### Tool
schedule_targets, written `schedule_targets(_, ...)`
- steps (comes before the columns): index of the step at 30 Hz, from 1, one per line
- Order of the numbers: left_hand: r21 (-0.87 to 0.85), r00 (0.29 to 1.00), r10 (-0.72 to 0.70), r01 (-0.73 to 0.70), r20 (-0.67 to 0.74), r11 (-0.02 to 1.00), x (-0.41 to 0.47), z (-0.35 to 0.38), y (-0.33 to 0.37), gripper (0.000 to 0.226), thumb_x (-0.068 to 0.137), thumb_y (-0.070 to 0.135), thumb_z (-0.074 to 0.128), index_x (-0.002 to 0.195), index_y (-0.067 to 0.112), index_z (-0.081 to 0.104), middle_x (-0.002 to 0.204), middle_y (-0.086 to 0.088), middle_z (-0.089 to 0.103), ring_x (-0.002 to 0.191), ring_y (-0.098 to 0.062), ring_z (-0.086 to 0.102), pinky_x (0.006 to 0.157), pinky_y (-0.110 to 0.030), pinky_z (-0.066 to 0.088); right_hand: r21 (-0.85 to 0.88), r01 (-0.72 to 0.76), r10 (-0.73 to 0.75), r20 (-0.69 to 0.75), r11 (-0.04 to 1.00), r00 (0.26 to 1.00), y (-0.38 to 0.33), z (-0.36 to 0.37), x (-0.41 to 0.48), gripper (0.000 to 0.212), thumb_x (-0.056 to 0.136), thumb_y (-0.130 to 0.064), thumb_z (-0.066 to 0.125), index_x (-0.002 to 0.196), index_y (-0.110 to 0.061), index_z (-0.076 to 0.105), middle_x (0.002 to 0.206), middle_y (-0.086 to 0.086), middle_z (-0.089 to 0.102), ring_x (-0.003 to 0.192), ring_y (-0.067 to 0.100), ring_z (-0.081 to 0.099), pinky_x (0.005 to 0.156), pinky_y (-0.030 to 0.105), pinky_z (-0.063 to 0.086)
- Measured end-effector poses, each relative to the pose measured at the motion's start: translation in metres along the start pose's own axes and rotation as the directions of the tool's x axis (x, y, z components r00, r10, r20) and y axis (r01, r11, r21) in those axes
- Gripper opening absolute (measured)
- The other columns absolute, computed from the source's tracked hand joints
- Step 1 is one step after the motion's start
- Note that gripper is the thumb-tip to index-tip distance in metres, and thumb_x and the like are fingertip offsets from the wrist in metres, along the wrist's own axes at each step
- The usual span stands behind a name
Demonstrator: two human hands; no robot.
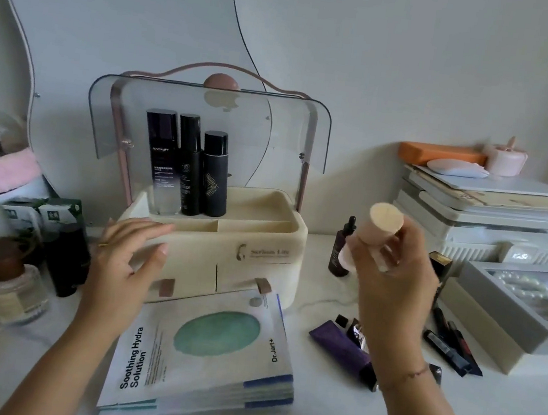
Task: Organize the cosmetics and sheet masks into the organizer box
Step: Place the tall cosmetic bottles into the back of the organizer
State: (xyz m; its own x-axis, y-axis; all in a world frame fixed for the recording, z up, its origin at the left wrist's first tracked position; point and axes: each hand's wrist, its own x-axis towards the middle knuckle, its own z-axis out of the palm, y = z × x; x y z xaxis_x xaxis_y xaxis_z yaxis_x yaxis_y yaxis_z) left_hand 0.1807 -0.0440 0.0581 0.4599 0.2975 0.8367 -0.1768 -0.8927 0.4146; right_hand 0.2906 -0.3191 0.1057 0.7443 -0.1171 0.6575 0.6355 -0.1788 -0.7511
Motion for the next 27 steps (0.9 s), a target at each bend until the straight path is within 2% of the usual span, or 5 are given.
schedule_targets(4, -0.037, 1.000, -0.028, 0.027, -0.015, 0.999, 0.000, 0.000, 0.004, 0.025, 0.085, 0.022, 0.060, 0.110, 0.021, 0.064, 0.109, 0.018, 0.060, 0.111, 0.008, 0.045, 0.107, -0.032, 0.033, 0.283, 0.059, -0.138, 0.265, 0.957, 0.954, -0.051, 0.031, 0.021, 0.040, 0.072, -0.019, 0.076, 0.107, -0.027, 0.057, 0.096, -0.010, 0.068, 0.090, 0.004, 0.066, 0.078, 0.019, 0.053)
schedule_targets(8, -0.049, 0.999, -0.053, 0.053, -0.001, 0.997, 0.001, -0.001, 0.006, 0.027, 0.085, 0.014, 0.062, 0.110, 0.019, 0.067, 0.110, 0.018, 0.061, 0.113, -0.005, 0.050, 0.103, -0.051, 0.037, 0.171, 0.008, -0.105, 0.568, 0.985, 0.816, -0.059, 0.096, 0.034, 0.041, 0.074, -0.023, 0.075, 0.110, -0.025, 0.055, 0.097, -0.008, 0.066, 0.087, 0.008, 0.064, 0.076, 0.025, 0.056)
schedule_targets(11, -0.033, 0.998, -0.067, 0.067, 0.019, 0.997, 0.001, -0.002, 0.006, 0.028, 0.085, 0.006, 0.065, 0.111, 0.017, 0.067, 0.109, 0.009, 0.064, 0.111, -0.013, 0.053, 0.101, -0.053, 0.038, 0.073, -0.028, -0.019, 0.575, 0.997, 0.818, -0.042, 0.139, 0.051, 0.035, 0.078, -0.023, 0.073, 0.107, -0.025, 0.055, 0.096, -0.006, 0.062, 0.084, 0.014, 0.062, 0.068, 0.026, 0.053)
schedule_targets(19, -0.043, 0.996, -0.077, 0.079, 0.036, 0.996, 0.002, -0.003, 0.009, 0.033, 0.086, 0.031, 0.050, 0.110, 0.017, 0.068, 0.110, 0.019, 0.059, 0.111, -0.007, 0.050, 0.100, -0.054, 0.038, -0.067, -0.193, 0.194, 0.592, 0.979, 0.782, -0.005, 0.191, 0.082, 0.025, 0.077, -0.016, 0.072, 0.093, -0.017, 0.053, 0.075, -0.011, 0.052, 0.064, 0.007, 0.052, 0.052, 0.018, 0.040)
schedule_targets(27, -0.048, 0.995, -0.095, 0.097, 0.034, 0.994, 0.000, -0.002, 0.009, 0.027, 0.085, 0.016, 0.058, 0.109, 0.015, 0.069, 0.109, 0.014, 0.063, 0.113, -0.012, 0.052, 0.101, -0.055, 0.036, -0.273, -0.210, 0.339, 0.629, 0.939, 0.700, 0.003, 0.198, 0.081, 0.016, 0.082, -0.009, 0.054, 0.094, -0.003, 0.061, 0.093, 0.016, 0.067, 0.086, 0.033, 0.067, 0.080, 0.048, 0.056)
